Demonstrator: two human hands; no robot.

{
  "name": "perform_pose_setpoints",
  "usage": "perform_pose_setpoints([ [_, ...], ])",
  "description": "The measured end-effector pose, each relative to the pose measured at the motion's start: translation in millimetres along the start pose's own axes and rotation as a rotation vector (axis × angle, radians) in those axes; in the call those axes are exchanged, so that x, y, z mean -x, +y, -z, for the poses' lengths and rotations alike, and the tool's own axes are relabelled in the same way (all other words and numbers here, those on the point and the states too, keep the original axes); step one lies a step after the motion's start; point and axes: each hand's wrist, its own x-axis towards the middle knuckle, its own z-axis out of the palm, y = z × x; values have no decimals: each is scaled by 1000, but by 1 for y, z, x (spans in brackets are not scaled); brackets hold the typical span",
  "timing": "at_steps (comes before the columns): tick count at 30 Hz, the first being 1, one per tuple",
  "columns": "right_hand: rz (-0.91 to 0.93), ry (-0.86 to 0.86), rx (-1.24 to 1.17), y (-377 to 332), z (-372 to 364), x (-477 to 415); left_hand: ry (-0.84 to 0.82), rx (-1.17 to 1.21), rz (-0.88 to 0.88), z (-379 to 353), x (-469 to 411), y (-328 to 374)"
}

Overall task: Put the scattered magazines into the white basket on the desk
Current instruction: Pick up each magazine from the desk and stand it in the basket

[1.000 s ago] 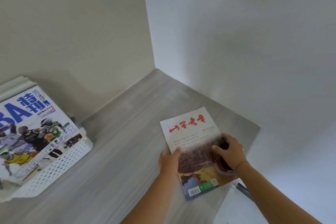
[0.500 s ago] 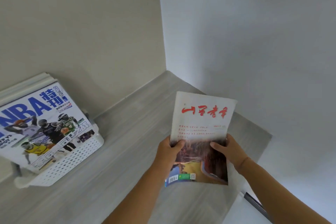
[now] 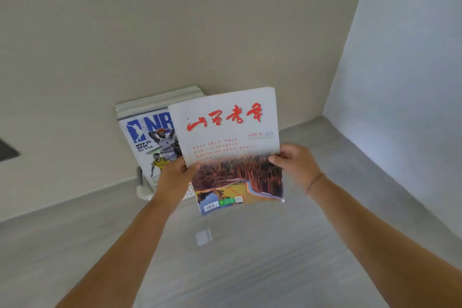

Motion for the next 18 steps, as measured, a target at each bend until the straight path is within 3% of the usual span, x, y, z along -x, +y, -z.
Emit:
perform_pose_setpoints([
  [9, 216, -27, 142, -81, -100, -72, 334, 25, -28, 112, -31, -3],
  [13, 199, -37, 178, -79, -134, -86, 456, 4, 42, 119, -39, -25],
  [18, 129, -54, 239, -55, -163, -96, 473, -15, 139, 109, -48, -60],
])
